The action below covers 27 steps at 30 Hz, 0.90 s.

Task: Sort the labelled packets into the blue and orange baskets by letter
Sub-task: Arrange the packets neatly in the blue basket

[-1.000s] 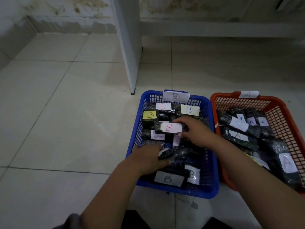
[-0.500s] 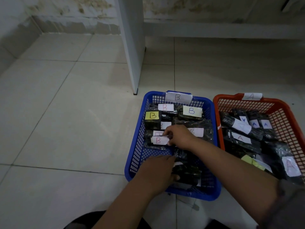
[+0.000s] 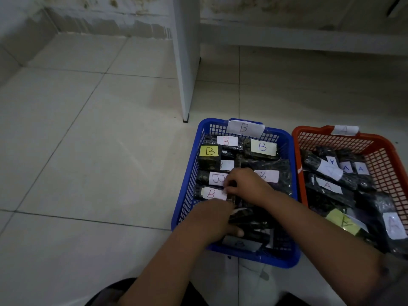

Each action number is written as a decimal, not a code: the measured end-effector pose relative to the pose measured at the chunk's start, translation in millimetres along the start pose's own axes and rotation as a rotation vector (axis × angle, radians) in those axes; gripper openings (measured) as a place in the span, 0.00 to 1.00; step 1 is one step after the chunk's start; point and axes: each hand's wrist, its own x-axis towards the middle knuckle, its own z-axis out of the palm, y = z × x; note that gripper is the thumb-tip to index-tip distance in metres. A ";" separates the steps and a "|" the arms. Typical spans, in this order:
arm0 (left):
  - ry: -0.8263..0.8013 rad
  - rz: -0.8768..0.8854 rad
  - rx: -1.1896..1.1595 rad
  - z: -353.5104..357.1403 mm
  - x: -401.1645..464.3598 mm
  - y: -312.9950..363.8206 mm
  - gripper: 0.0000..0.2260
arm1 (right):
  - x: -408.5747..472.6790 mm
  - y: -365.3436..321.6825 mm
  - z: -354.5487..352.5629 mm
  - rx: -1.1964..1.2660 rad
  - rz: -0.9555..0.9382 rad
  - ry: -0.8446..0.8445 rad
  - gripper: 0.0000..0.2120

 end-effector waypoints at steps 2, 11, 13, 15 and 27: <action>0.034 -0.022 -0.052 -3.9 1.1 -2.5 0.22 | -20.0 0.3 -22.0 0.363 0.075 -0.029 0.09; -0.085 -0.068 -0.251 -22.9 -1.8 -11.3 0.16 | -106.3 17.8 -30.2 0.673 0.073 -0.304 0.27; -0.105 -0.071 -0.295 -26.9 -4.7 -16.0 0.15 | -107.6 15.4 -23.2 0.676 0.039 -0.237 0.25; -0.101 -0.065 -0.313 -28.7 -4.2 -20.3 0.13 | -107.2 10.7 -18.7 0.641 0.020 -0.122 0.19; -0.188 -0.128 -0.391 -27.1 -1.1 -28.3 0.36 | -117.3 24.9 -7.9 0.295 0.068 0.312 0.14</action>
